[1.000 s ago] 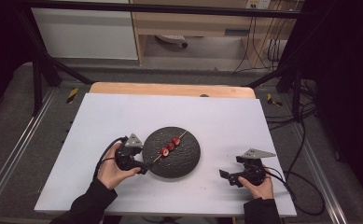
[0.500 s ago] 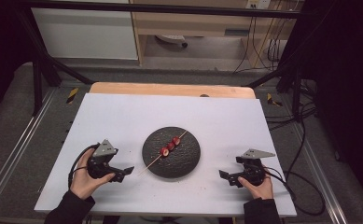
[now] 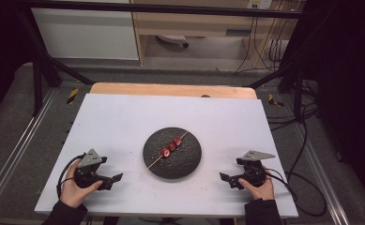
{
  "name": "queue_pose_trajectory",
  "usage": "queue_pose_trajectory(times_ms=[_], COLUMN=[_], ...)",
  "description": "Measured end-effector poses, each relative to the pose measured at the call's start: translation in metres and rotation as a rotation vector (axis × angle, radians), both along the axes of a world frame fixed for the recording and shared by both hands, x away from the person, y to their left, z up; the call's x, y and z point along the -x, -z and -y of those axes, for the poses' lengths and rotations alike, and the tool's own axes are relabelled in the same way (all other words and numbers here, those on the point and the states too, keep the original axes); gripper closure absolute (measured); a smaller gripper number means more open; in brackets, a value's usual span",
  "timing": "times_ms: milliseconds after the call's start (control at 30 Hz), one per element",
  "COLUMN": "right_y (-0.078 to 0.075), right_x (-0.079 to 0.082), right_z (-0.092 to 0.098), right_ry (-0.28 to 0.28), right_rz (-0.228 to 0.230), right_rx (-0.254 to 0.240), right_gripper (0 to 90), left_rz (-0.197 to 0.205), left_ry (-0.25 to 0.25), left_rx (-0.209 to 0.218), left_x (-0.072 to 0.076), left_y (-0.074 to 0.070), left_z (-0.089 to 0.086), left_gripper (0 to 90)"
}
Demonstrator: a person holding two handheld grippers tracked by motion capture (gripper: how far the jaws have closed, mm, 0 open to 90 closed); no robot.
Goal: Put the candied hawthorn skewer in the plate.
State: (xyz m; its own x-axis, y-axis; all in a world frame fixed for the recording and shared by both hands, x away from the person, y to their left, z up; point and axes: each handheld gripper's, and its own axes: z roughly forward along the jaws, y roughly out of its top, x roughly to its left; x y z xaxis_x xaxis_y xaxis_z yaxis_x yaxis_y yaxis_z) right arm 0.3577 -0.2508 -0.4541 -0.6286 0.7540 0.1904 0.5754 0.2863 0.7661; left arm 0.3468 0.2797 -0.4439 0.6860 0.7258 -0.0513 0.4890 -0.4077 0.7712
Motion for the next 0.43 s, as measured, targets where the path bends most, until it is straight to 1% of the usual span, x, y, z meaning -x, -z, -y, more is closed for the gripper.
queue_pose_trajectory(times_ms=[100, 167, 433], right_y=[0.0001, -0.0001, -0.0012], right_x=[0.0002, 0.0003, 0.0012], right_z=[0.0000, 0.0001, 0.0010], right_ry=[-0.001, -0.004, -0.013], right_rz=[-0.001, 0.003, 0.007], right_rx=[0.004, 0.002, 0.008], right_gripper=[0.6, 0.6, 0.6], left_rz=[0.001, 0.001, -0.004], left_ry=[-0.006, -0.008, -0.010], left_rx=[-0.002, 0.006, 0.011], left_x=[0.0017, 0.0019, 0.0020], left_y=[0.0055, 0.0078, 0.0098], left_z=[-0.0035, -0.0052, -0.0073], left_gripper=[6.7, 6.7, 7.3])
